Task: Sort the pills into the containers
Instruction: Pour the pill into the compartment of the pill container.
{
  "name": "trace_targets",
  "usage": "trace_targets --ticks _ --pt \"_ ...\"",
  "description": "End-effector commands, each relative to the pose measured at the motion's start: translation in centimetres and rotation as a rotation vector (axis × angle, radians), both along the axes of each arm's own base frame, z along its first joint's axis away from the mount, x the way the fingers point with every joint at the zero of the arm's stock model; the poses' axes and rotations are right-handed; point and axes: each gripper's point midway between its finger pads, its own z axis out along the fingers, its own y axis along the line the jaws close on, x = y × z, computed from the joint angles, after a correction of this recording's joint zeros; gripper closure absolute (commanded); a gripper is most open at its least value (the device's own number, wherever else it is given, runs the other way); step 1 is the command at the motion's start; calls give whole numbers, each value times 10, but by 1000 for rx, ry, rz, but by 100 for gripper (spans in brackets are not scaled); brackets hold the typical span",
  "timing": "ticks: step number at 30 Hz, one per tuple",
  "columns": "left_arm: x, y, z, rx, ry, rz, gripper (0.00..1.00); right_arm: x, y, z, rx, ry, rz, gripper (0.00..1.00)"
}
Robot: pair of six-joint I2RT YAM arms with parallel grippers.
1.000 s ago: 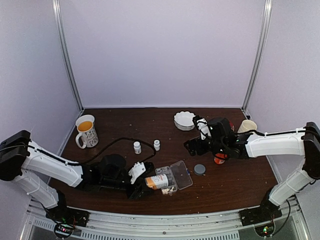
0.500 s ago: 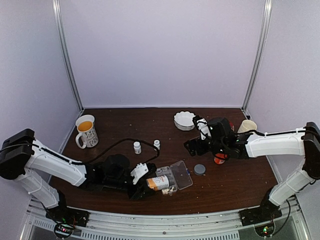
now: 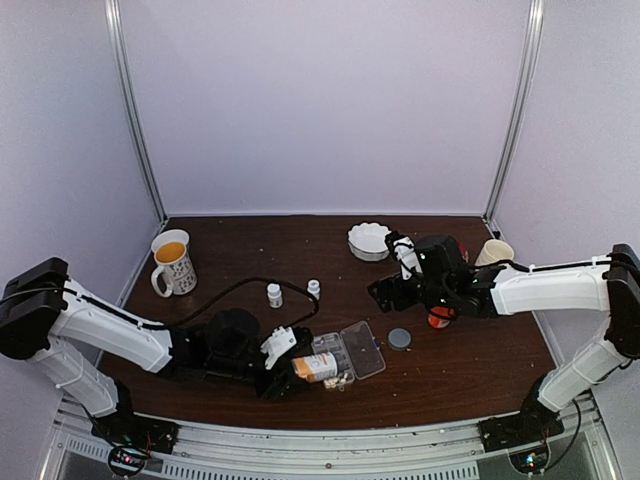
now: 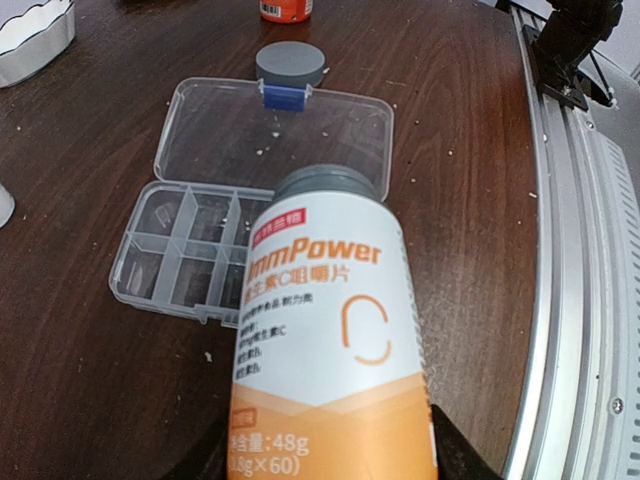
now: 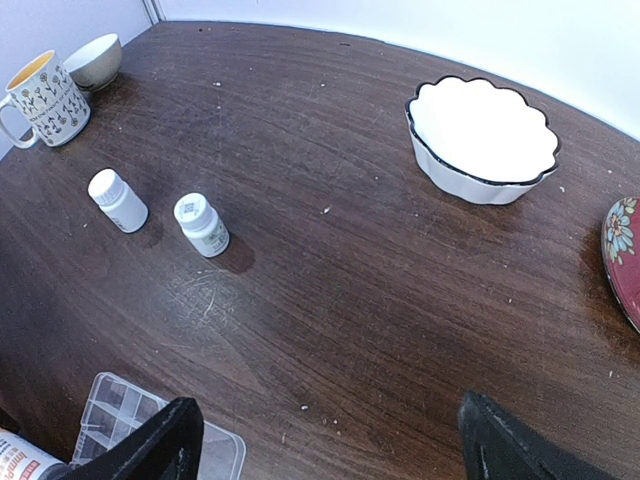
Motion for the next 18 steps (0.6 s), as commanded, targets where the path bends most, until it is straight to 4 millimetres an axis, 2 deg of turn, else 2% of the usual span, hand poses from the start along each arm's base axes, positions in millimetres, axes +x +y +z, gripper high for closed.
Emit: trace_targets --ticks 1,3,7,10,13,16,18 --pt "1 -12 17 -65 -26 -9 100 1 0 4 -11 -18 -2 8" --pt "5 -10 11 -44 -21 19 100 1 0 4 -11 -17 -1 8" --pt "0 -14 16 -61 -22 -7 100 1 0 4 -10 -18 -1 8" --pt "9 -8 6 -21 -12 49 100 1 1 3 -12 -15 1 8" --pt "2 -16 18 -59 -22 -4 100 1 1 3 -12 -16 0 8" --pt "10 -7 11 -36 -30 59 100 1 0 3 -13 -14 -1 8" --pt "5 -12 14 -41 -26 23 100 1 0 2 -15 -15 1 8"
